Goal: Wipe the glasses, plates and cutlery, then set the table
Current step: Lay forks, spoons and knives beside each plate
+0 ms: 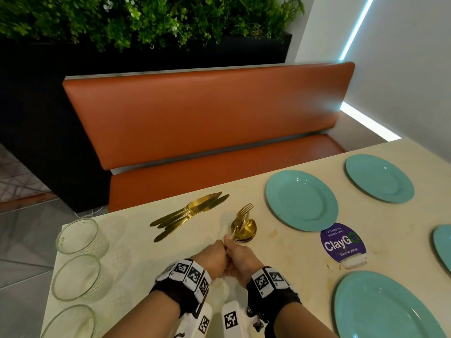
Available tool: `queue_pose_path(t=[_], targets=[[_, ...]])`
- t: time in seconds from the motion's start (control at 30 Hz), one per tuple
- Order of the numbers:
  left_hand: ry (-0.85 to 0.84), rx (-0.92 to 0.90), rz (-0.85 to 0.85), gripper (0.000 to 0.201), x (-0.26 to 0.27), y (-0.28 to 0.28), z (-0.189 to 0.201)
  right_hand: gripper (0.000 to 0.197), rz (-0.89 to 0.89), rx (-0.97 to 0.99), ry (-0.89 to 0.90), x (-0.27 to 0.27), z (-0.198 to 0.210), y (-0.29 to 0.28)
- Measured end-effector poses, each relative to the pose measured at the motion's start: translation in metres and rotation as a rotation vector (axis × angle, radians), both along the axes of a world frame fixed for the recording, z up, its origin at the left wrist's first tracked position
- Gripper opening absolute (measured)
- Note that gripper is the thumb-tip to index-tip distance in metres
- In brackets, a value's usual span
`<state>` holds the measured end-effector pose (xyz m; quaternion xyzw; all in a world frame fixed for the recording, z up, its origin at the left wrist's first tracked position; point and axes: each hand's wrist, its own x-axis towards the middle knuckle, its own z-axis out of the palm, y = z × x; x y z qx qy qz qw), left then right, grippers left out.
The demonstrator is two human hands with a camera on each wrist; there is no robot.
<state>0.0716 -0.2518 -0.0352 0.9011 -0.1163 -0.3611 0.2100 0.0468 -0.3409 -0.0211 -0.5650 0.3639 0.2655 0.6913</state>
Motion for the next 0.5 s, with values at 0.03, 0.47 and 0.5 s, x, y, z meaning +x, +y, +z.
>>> queue_pose_path(t=[0.03, 0.47, 0.5], targets=[[0.014, -0.046, -0.043, 0.037, -0.002, -0.003, 0.004, 0.045, -0.002, -0.005, -0.001, 0.001, 0.000, -0.003], [0.326, -0.334, 0.049, 0.028, -0.006, -0.017, 0.024, 0.028, -0.188, 0.128, -0.071, -0.006, 0.008, -0.031], [0.326, -0.330, 0.060, 0.030, -0.005, -0.017, 0.024, 0.032, -0.188, 0.140, -0.075, -0.007, 0.010, -0.031]])
